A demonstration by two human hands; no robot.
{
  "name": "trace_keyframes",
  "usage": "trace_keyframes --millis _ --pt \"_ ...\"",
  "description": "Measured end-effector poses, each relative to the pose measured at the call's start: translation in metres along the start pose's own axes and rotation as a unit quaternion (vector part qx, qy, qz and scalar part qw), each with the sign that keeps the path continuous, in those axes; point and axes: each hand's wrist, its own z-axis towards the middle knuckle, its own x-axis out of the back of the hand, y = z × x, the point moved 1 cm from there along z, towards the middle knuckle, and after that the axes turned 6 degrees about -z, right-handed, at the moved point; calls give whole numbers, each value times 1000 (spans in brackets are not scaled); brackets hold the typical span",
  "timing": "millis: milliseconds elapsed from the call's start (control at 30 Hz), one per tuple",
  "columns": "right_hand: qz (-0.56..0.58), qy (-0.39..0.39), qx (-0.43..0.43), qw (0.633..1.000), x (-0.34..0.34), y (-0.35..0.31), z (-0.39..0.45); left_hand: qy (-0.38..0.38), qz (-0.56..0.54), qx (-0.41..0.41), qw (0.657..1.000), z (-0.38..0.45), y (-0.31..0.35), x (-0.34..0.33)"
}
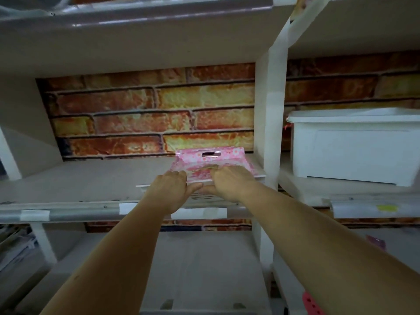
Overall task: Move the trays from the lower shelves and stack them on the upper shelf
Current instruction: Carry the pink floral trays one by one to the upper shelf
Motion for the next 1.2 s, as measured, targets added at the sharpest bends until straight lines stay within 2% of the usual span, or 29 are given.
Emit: trace_keyframes --millis 200,300,700,1033,1200 --pt "21 2 10 1000 -4 -5 7 15 52 -17 998 2 -8 1" --pt "25 -5 11 1000 -6 -4 5 11 32 -25 999 3 -10 -5" --pt "2 -82 -71 994 -17 2 19 -61 -34 8 998 25 -3 -16" --pt "10 -59 -88 994 -27 4 14 -116 -51 40 991 32 4 -27" --pt "21 -61 -93 994 -26 6 15 -55 -78 38 995 35 9 -23"
